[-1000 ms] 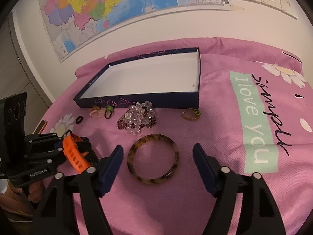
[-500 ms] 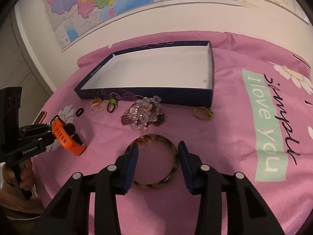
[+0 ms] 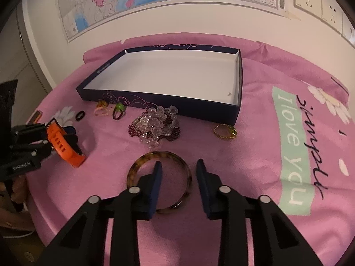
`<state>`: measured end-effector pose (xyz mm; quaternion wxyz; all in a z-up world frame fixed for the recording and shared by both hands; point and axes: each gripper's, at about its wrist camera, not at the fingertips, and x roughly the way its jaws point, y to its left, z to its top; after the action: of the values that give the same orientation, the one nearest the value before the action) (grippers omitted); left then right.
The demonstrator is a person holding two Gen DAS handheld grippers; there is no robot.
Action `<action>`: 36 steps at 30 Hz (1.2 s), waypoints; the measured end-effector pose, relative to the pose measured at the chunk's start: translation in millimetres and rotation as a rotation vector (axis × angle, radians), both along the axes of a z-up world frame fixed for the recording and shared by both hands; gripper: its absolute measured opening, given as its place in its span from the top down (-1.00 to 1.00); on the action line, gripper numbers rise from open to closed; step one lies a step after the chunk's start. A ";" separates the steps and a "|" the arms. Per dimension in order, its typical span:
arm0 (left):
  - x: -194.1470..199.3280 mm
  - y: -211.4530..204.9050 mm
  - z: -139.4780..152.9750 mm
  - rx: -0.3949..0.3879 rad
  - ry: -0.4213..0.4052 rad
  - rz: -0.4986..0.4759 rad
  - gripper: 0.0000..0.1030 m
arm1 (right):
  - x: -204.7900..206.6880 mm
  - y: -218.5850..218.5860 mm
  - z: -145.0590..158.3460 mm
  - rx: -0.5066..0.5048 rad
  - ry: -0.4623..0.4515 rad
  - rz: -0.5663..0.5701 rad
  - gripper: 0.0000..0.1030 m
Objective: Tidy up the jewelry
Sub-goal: 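Grasp the orange watch band with the left gripper while the right gripper grasps the tortoiseshell bangle, then carry the watch band and bangle over the white tray with both grippers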
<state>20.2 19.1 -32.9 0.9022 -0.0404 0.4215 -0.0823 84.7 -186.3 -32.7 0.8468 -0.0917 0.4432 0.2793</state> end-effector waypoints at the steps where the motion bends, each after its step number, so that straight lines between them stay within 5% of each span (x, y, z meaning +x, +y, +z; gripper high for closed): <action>1: 0.3 -0.4 0.4 -0.002 0.001 -0.001 0.66 | 0.5 -0.4 0.0 -0.009 -0.005 -0.003 0.62; 7: 1.2 7.6 -0.7 -0.037 0.020 0.023 0.85 | 2.0 -4.5 0.1 0.002 0.002 0.004 0.89; 36: 3.7 24.2 12.5 -0.107 0.007 0.045 0.87 | 4.5 -2.9 20.0 0.129 0.020 0.023 0.89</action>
<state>23.9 43.3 -20.5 0.8989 -0.0983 0.4186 -0.0843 89.2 -189.1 -12.7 0.8431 -0.0394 0.4319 0.3180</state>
